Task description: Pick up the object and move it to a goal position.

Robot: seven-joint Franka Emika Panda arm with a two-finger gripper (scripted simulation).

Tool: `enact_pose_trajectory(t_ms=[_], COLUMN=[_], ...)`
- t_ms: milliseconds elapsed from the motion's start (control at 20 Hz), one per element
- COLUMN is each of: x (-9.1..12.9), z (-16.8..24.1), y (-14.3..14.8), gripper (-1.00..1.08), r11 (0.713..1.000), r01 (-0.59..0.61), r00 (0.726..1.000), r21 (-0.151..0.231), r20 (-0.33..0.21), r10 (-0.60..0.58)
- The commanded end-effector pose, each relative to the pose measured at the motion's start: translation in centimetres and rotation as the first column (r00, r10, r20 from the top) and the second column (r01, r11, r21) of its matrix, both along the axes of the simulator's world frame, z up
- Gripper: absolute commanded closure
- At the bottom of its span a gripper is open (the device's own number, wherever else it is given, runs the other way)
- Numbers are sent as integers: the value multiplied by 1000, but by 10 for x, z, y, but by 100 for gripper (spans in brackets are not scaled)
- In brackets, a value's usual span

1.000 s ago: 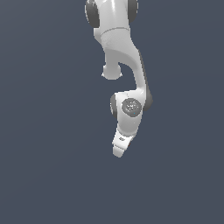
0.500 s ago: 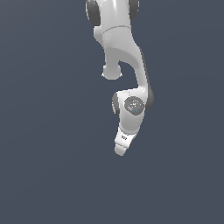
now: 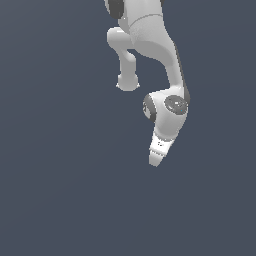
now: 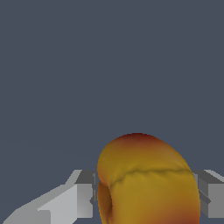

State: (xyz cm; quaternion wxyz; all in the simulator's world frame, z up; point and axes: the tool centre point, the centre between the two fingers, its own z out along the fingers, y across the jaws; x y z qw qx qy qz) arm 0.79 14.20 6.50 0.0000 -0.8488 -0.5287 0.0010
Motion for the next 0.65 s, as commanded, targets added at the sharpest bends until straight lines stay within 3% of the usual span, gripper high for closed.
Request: enact_pose_trajectory(t_ms=[0, 300, 600], x=[-12, -34, -40], z=[10, 28, 34], y=[23, 66, 81], gripper=[108, 108, 108], r11=[1000, 1000, 1000], r01=[-1, -1, -1], r00=[1000, 1000, 1000], r21=[0, 0, 0], r20=[2, 2, 2], r10=[1, 1, 1])
